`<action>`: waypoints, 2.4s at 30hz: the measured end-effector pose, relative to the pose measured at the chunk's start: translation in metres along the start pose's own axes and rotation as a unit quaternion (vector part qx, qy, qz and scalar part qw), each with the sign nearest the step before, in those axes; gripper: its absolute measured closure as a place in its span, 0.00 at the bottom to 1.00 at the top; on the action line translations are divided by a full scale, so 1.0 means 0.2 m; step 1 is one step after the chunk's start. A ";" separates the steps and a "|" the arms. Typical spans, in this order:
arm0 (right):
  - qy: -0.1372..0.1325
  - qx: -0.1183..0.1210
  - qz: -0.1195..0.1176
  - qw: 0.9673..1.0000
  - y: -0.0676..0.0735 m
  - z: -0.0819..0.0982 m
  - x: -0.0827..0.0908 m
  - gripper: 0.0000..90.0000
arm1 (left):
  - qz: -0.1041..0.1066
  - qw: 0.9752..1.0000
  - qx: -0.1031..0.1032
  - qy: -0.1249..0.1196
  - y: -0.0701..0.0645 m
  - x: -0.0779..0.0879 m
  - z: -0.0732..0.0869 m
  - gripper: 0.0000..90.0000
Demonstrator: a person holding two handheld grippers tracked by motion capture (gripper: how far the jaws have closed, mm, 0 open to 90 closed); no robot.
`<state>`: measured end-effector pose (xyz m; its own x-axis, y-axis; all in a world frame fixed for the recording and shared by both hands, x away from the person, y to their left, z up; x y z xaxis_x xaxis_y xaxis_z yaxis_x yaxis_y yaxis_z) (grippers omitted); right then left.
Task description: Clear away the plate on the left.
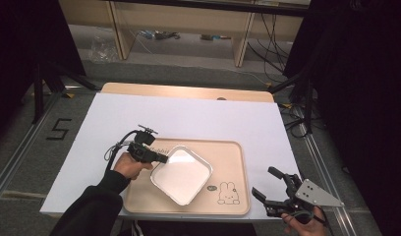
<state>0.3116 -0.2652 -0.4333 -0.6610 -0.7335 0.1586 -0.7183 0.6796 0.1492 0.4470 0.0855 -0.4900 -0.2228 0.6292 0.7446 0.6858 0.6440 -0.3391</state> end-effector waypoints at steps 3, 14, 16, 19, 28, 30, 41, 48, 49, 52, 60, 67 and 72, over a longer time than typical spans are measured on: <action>0.007 -0.001 0.001 1.000 0.00 0.00 0.00 0.18 | -0.002 1.000 -0.004 0.002 -0.01 -0.03 0.00 0.98; 0.000 -0.001 -0.001 1.000 0.00 0.00 0.00 0.18 | 0.003 1.000 -0.016 0.013 -0.08 -0.12 0.00 0.98; -0.001 -0.005 0.002 1.000 0.00 0.00 0.00 0.18 | -0.002 1.000 -0.023 0.019 -0.10 -0.14 0.00 0.98; 0.001 -0.001 0.003 1.000 0.00 0.00 0.00 0.18 | -0.001 0.999 -0.025 0.024 -0.12 -0.17 0.01 0.98; -0.003 -0.002 0.001 1.000 0.00 0.00 0.00 0.18 | -0.004 0.999 -0.025 0.023 -0.13 -0.18 0.02 0.97; -0.003 0.016 0.012 1.000 -0.02 -0.01 0.01 0.18 | -0.005 0.999 -0.022 0.025 -0.13 -0.18 0.03 0.97; -0.005 0.013 0.009 1.000 -0.01 0.00 0.00 0.18 | -0.003 0.999 -0.031 0.039 -0.12 -0.14 0.11 0.92; 0.000 0.018 0.014 1.000 -0.02 0.00 0.01 0.19 | -0.003 0.998 -0.033 0.048 -0.13 -0.13 0.15 0.89; -0.001 0.016 0.012 1.000 -0.02 0.00 0.01 0.19 | -0.003 0.998 -0.036 0.052 -0.12 -0.13 0.16 0.89; -0.003 0.017 0.011 1.000 -0.02 0.00 0.01 0.19 | -0.004 0.998 -0.042 0.054 -0.12 -0.12 0.17 0.89; -0.003 0.012 0.011 1.000 -0.01 0.00 0.00 0.19 | 0.002 0.998 -0.033 0.052 -0.12 -0.10 0.20 0.88; 0.002 0.005 0.009 1.000 -0.01 0.00 0.01 0.19 | -0.011 0.998 -0.039 0.051 -0.14 -0.07 0.24 0.86; 0.012 0.012 0.011 1.000 -0.01 0.00 0.01 0.19 | -0.012 0.998 -0.054 0.041 -0.14 -0.07 0.26 0.85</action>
<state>0.3111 -0.2687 -0.4336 -0.6720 -0.7172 0.1846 -0.7084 0.6952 0.1220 0.3952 0.0823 -0.5211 -0.1853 0.5746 0.7972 0.7522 0.6050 -0.2612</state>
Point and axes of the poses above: each handheld gripper's, and its own axes: x roughly backward along the jaws, z roughly out of its underside, y roughly to its left, the point moved 6 cm from there along -x, roughly forward along the jaws, and after that the axes turned 7 degrees about -x, right-handed, at the moved point
